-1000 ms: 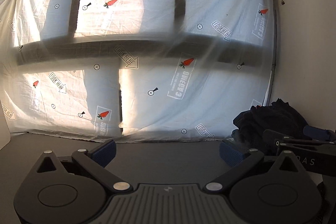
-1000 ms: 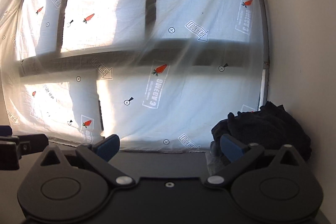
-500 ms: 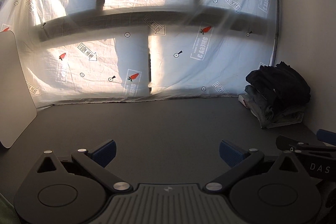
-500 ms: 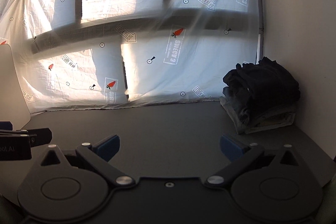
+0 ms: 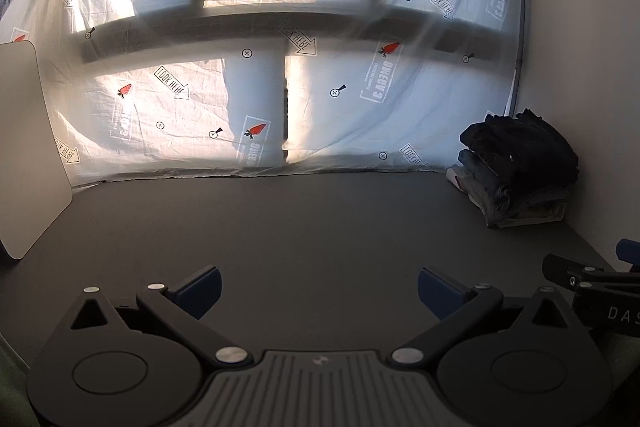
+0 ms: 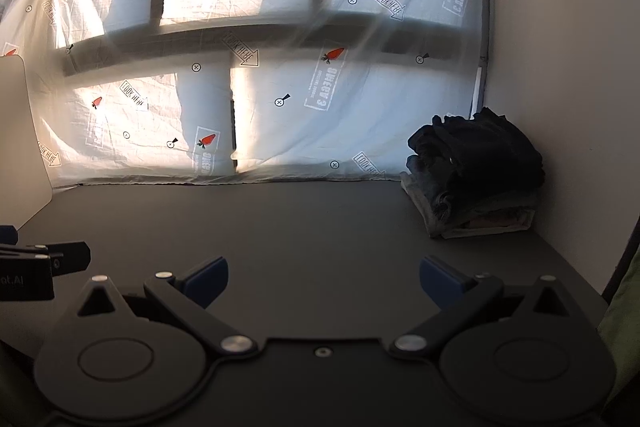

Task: Fold clothes

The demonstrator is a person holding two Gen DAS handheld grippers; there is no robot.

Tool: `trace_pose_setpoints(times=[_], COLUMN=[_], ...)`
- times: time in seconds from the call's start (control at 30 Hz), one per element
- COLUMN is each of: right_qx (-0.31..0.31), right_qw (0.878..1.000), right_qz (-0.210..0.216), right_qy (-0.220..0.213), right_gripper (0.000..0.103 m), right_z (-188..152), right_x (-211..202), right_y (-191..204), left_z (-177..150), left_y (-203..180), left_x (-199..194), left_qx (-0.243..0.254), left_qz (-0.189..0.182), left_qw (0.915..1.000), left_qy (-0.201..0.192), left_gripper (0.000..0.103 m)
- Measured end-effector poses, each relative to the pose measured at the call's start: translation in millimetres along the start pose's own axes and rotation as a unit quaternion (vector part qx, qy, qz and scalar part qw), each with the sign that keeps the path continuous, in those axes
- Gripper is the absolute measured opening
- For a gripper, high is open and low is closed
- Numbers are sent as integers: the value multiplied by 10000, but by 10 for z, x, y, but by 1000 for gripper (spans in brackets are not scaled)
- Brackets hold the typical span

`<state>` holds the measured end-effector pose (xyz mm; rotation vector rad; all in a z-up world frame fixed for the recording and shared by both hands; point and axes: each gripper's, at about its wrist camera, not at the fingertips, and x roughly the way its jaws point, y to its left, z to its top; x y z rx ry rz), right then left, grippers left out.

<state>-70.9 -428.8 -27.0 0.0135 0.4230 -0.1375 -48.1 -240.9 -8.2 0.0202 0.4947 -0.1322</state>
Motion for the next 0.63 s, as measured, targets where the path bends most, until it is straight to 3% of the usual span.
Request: trace_pose_setpoints(times=[0.63], right_qx=[39], right_qw=[10000], right_qz=[81], right_qy=[22], right_gripper=[103], right_z=[-90], right_x=[-132], right_y=[4], left_z=[-39], left_y=[8], left_x=[-150], left_qx=[-39], left_qz=[36], left_qw=[10000], left_qy=[-68], left_gripper=[103])
